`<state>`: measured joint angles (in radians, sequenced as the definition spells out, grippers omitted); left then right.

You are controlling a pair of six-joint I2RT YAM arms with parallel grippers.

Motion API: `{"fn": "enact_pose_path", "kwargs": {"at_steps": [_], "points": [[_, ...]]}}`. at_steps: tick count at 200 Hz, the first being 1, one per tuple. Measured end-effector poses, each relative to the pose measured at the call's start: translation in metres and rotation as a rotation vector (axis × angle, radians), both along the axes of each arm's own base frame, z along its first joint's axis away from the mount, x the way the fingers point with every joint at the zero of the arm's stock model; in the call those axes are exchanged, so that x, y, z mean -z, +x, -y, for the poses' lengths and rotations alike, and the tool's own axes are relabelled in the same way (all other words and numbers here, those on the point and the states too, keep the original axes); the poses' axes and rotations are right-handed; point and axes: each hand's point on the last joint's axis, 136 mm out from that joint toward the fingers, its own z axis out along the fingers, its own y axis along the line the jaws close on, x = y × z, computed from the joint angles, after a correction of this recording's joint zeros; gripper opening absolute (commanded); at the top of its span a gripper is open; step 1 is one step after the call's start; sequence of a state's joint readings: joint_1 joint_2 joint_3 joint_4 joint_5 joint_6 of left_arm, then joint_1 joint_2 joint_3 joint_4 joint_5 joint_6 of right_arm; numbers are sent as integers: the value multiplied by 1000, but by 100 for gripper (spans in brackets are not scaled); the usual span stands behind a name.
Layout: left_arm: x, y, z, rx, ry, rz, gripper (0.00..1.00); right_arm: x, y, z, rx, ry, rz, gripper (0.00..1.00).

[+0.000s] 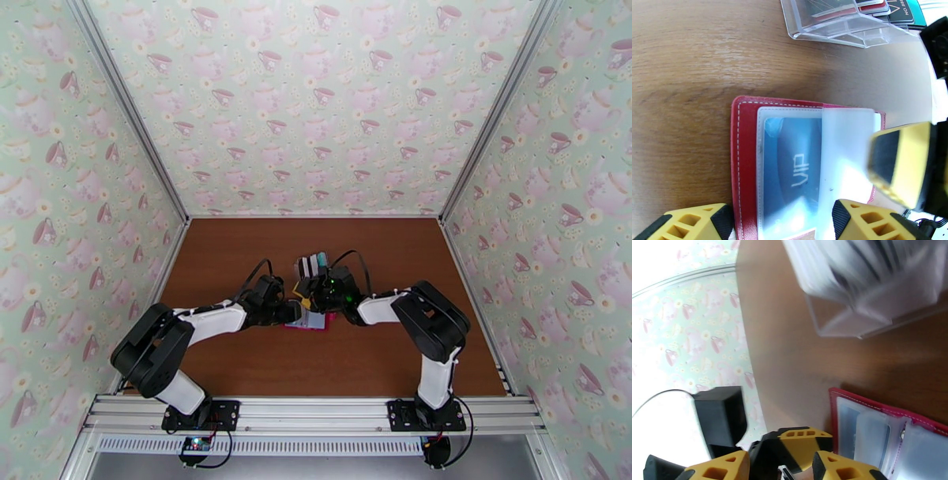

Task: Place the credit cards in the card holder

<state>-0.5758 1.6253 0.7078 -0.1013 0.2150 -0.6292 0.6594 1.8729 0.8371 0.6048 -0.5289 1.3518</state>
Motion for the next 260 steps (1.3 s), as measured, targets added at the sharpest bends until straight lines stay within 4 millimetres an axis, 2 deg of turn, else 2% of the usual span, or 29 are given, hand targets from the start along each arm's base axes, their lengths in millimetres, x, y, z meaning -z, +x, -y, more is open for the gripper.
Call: {"fn": "enact_pose_path", "kwargs": {"at_steps": [55, 102, 138, 181, 217, 241, 260], "points": [[0, 1, 1, 0, -2, 2, 74, -8, -7, 20, 2, -99, 30, 49], [0, 1, 2, 1, -4, 4, 75, 9, -17, 31, -22, -202, 10, 50], [-1, 2, 2, 2, -6, 6, 74, 16, -22, 18, -57, -215, 5, 50], [-5, 3, 4, 2, -15, 12, 76, 10, -20, 4, -70, -184, 21, 50], [-17, 4, 4, 11, -49, 33, 79, 5, -17, -3, -68, -160, 30, 51], [-19, 4, -2, 9, -52, 19, 79, 8, -15, -5, -65, -150, 21, 50], [-19, -1, -18, -13, -36, -10, 79, 12, -14, -6, -62, -147, 10, 50]]}}
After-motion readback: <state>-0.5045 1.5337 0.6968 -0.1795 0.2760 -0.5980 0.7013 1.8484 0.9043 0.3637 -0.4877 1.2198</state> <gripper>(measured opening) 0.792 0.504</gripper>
